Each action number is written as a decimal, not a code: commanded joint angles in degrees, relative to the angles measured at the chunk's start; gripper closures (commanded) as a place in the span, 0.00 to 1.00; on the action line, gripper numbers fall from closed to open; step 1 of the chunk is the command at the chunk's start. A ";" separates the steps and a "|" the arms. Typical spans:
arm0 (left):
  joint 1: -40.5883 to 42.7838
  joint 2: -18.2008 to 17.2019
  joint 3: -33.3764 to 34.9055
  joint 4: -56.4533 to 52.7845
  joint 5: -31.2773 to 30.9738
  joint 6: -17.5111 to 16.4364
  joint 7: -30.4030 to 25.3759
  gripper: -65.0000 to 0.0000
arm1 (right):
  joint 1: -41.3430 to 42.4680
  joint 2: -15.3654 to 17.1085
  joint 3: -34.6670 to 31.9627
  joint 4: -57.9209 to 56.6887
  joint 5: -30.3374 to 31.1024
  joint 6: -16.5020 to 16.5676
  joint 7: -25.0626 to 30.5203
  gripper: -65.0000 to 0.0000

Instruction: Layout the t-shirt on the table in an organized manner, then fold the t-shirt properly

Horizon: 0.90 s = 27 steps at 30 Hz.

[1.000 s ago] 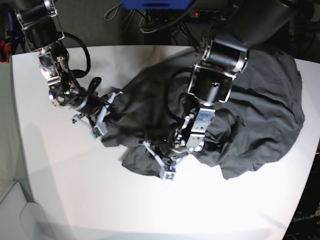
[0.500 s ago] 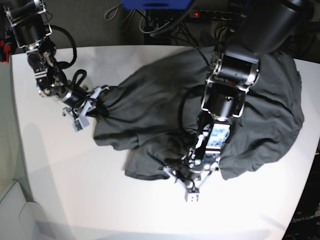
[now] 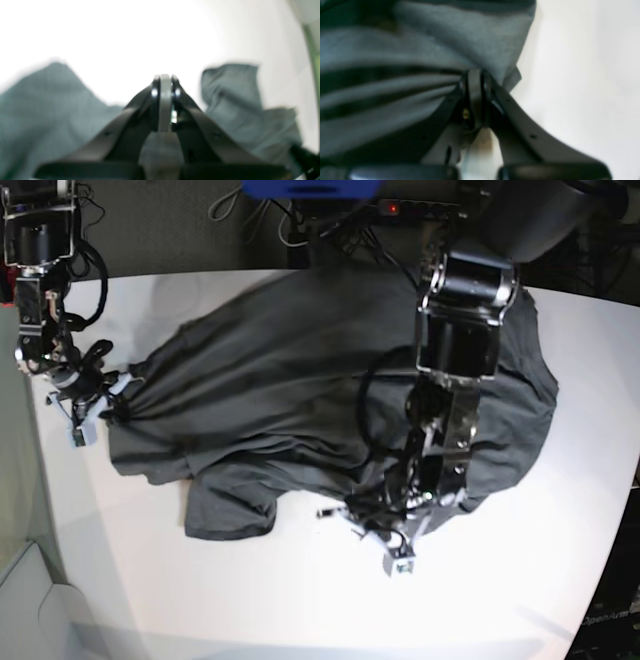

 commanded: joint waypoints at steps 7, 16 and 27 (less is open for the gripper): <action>5.18 -3.55 0.26 0.64 -0.55 -0.16 -7.35 1.00 | -4.78 0.12 1.02 12.84 -4.91 -2.39 -10.00 1.00; 10.19 -9.00 0.00 -0.07 -0.81 -0.16 -7.79 1.00 | -2.49 -2.43 2.43 21.19 -4.82 -2.39 -13.43 1.00; 12.13 -11.47 -0.09 0.37 -0.99 -0.16 -7.53 1.00 | -1.44 -6.83 0.76 28.22 -4.82 2.79 -27.41 1.00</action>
